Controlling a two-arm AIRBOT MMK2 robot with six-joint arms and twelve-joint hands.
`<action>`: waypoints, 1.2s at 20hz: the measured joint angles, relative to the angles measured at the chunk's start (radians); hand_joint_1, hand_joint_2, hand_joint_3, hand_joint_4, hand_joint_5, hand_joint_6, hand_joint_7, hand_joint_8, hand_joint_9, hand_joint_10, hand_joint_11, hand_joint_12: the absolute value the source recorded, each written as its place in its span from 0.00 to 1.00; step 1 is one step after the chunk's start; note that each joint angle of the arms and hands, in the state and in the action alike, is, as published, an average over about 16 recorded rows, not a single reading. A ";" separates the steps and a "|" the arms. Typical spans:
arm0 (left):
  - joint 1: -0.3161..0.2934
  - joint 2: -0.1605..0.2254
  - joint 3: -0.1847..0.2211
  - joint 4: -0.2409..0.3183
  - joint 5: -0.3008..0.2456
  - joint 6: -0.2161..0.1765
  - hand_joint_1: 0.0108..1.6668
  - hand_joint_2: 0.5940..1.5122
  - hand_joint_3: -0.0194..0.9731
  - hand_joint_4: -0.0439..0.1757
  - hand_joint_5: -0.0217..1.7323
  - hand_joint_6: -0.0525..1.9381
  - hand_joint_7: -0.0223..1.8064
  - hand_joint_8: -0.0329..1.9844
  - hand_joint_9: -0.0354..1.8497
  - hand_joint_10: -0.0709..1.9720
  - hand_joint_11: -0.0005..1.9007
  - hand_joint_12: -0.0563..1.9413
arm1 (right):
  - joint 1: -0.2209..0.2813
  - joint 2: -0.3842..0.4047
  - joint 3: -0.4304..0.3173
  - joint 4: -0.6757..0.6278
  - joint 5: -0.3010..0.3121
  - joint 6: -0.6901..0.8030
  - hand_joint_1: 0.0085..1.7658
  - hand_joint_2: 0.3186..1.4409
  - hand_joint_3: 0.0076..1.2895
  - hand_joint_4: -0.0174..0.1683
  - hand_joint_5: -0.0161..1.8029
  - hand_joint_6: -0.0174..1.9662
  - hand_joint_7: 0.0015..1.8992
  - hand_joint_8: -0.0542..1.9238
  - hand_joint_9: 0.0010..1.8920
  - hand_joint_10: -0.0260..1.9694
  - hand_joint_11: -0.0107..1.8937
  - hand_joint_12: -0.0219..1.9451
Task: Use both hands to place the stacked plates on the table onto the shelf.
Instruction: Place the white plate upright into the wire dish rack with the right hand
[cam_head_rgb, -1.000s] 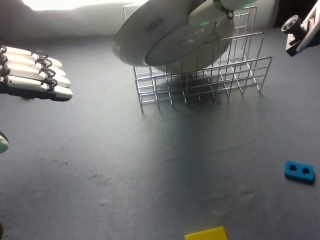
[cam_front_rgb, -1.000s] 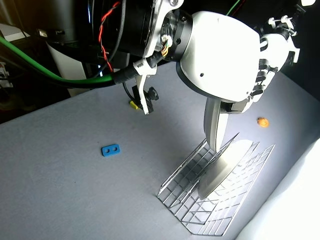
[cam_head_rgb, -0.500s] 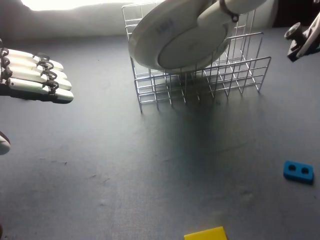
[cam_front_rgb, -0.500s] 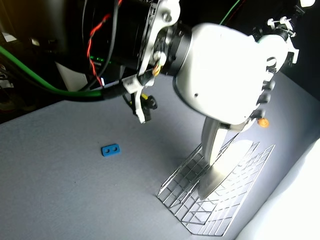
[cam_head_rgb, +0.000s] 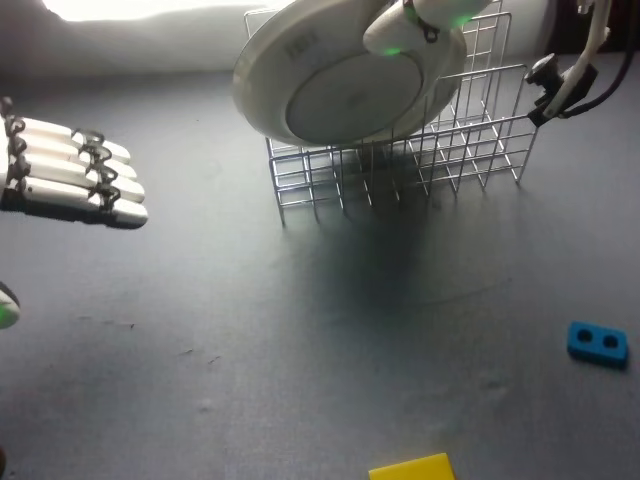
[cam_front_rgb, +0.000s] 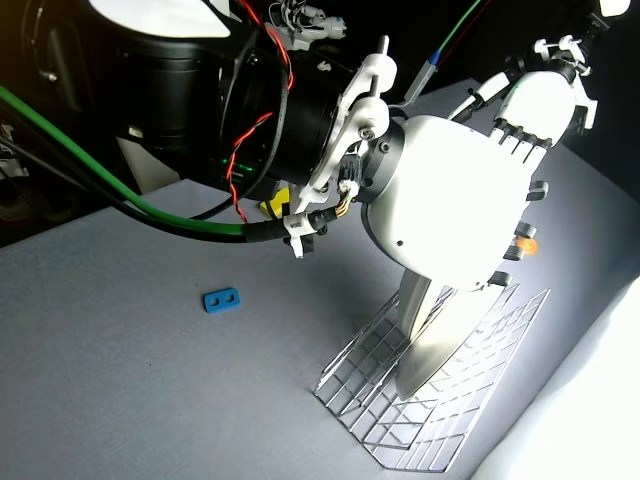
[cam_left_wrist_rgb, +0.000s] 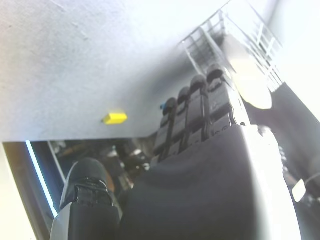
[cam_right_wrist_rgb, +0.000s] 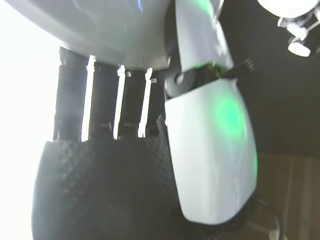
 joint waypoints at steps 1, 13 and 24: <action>0.002 -0.001 0.000 0.000 0.000 0.001 0.01 0.63 0.04 0.21 0.03 0.03 0.02 0.02 0.03 0.04 0.01 0.03 | -0.005 -0.008 0.009 0.001 -0.004 0.003 0.77 0.59 0.01 0.05 0.54 0.40 0.57 0.39 0.58 0.50 0.51 0.58; 0.016 -0.005 0.001 -0.001 0.000 0.011 0.01 0.63 0.04 0.21 0.02 0.03 0.02 0.02 0.03 0.04 0.01 0.03 | -0.070 -0.082 0.103 0.004 -0.030 0.010 0.75 0.59 0.01 0.06 0.53 0.40 0.58 0.39 0.60 0.38 0.52 0.57; 0.016 -0.012 0.000 -0.001 0.001 0.016 0.01 0.63 0.04 0.21 0.03 0.03 0.02 0.02 0.03 0.04 0.01 0.03 | -0.093 -0.100 0.130 0.006 -0.032 0.018 0.64 0.61 0.01 0.07 0.49 0.22 0.56 0.20 0.60 0.19 0.45 0.57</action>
